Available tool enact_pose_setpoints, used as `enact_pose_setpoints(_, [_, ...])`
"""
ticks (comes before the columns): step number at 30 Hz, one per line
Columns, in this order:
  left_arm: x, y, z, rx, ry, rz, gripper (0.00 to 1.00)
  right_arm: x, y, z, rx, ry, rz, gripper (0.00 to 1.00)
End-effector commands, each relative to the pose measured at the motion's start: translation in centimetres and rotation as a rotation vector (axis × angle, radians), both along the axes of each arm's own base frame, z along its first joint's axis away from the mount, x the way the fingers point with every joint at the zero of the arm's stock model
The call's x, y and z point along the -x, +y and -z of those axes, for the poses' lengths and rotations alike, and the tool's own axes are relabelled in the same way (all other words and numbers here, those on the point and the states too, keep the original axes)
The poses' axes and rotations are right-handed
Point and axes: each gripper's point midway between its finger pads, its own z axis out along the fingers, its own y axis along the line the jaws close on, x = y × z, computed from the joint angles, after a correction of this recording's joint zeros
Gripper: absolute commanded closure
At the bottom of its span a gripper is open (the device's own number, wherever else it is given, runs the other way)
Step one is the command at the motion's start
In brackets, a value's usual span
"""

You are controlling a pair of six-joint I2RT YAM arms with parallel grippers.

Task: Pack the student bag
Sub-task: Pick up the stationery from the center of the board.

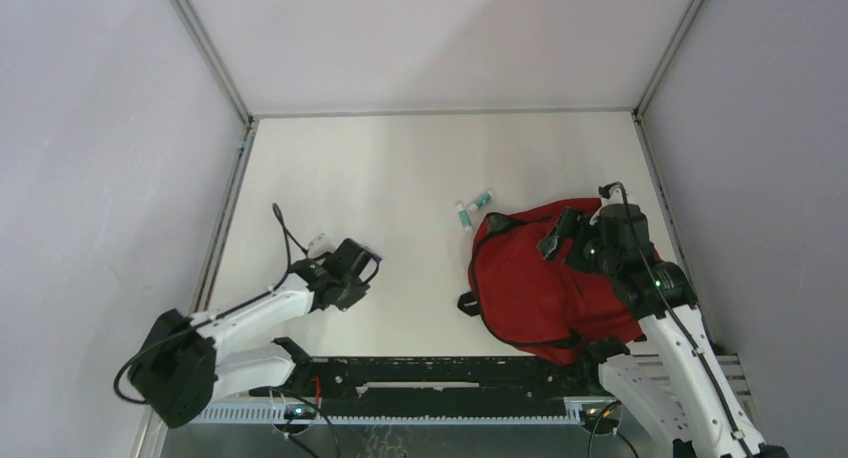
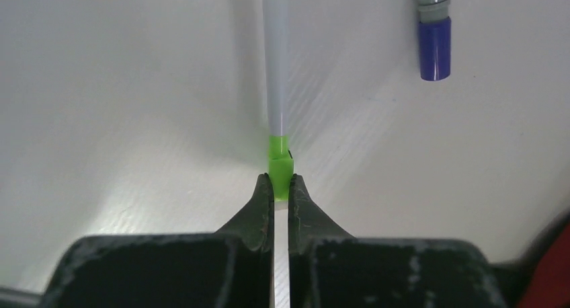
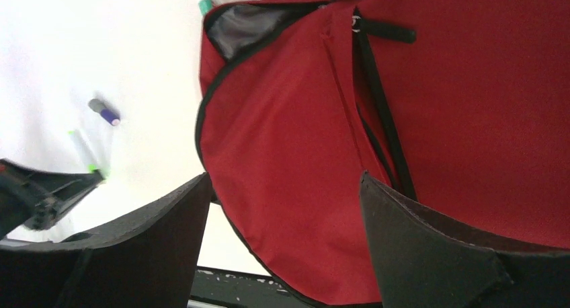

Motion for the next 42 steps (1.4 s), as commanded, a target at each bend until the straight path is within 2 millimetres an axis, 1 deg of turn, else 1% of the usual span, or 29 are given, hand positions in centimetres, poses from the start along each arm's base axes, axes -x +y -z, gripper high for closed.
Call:
enact_pose_setpoints(1, [-0.8,2.3,-5.3,-0.079,-0.125,0.011,1.00,-0.9,-0.4,0.7,0.040,0.041,0.011,0.13])
enact_pose_setpoints(3, [-1.7,2.1,-8.1,-0.072,-0.223,0.068,1.00,-1.4,-1.0,1.5,0.077,0.070,0.041,0.15])
enact_pose_setpoints(4, [-2.2,1.6,-9.7,-0.058,-0.277,0.108,1.00,-1.5,-1.1,2.0,0.089,0.089,0.047,0.16])
enact_pose_setpoints(8, [-3.1,-2.2,-15.2,0.030,-0.475,0.329,1.00,-2.3,-2.0,3.5,0.151,0.144,0.095,0.23])
enact_pose_setpoints(10, [-2.9,-3.2,-16.5,0.034,-0.507,0.381,1.00,-2.8,-2.8,4.2,0.189,0.166,0.130,0.25])
enact_pose_setpoints(12, [-2.9,-3.4,-16.4,0.021,-0.490,0.395,1.00,-3.2,-3.4,4.8,0.209,0.190,0.170,0.25])
enact_pose_setpoints(15, [-2.8,-3.1,-15.3,-0.015,-0.454,0.396,1.00,-3.4,-4.2,5.5,0.229,0.221,0.222,0.25])
enact_pose_setpoints(17, [-2.8,-3.3,-15.1,-0.019,-0.449,0.422,1.00,-3.4,-5.4,5.8,0.256,0.235,0.287,0.24])
enact_pose_setpoints(19, [-2.7,-3.9,-15.1,-0.010,-0.451,0.466,1.00,-3.2,-7.0,6.1,0.256,0.242,0.375,0.23])
enact_pose_setpoints(21, [-2.5,-5.0,-15.2,0.018,-0.456,0.527,1.00,-3.2,-8.0,6.7,0.178,0.245,0.445,0.23])
enact_pose_setpoints(23, [-2.4,-6.2,-15.5,0.052,-0.474,0.589,1.00,-3.1,-8.3,7.1,0.084,0.232,0.477,0.23])
enact_pose_setpoints(25, [-2.0,-7.5,-15.7,0.095,-0.488,0.657,1.00,-2.8,-8.6,7.9,0.027,0.239,0.509,0.24])
enact_pose_setpoints(27, [-1.4,-8.9,-16.0,0.148,-0.501,0.735,1.00,-2.4,-8.5,8.8,0.014,0.260,0.510,0.24])
enact_pose_setpoints(28, [-1.2,-9.5,-16.3,0.168,-0.509,0.764,1.00,-2.3,-8.1,9.3,0.003,0.280,0.495,0.23])
enact_pose_setpoints(31, [-1.0,-10.2,-16.8,0.183,-0.528,0.804,1.00,-2.2,-5.2,10.3,-0.031,0.340,0.387,0.23])
enact_pose_setpoints(32, [-1.1,-10.3,-17.0,0.183,-0.540,0.808,1.00,-2.1,-4.0,10.4,-0.011,0.351,0.344,0.23])
enact_pose_setpoints(34, [-1.2,-10.5,-17.3,0.184,-0.553,0.817,1.00,-1.8,-3.0,10.8,0.087,0.363,0.313,0.23])
enact_pose_setpoints(36, [-1.2,-10.6,-17.5,0.181,-0.556,0.826,1.00,-1.7,-3.1,10.9,0.158,0.379,0.327,0.23])
enact_pose_setpoints(38, [-1.3,-10.7,-17.6,0.184,-0.558,0.827,1.00,-1.8,-3.7,10.9,0.220,0.376,0.347,0.23])
enact_pose_setpoints(39, [-1.3,-10.7,-17.6,0.183,-0.557,0.829,1.00,-1.9,-4.3,10.8,0.269,0.364,0.363,0.23])
enact_pose_setpoints(42, [-1.3,-10.7,-17.1,0.177,-0.545,0.833,1.00,-1.7,-4.7,10.9,0.381,0.390,0.365,0.24])
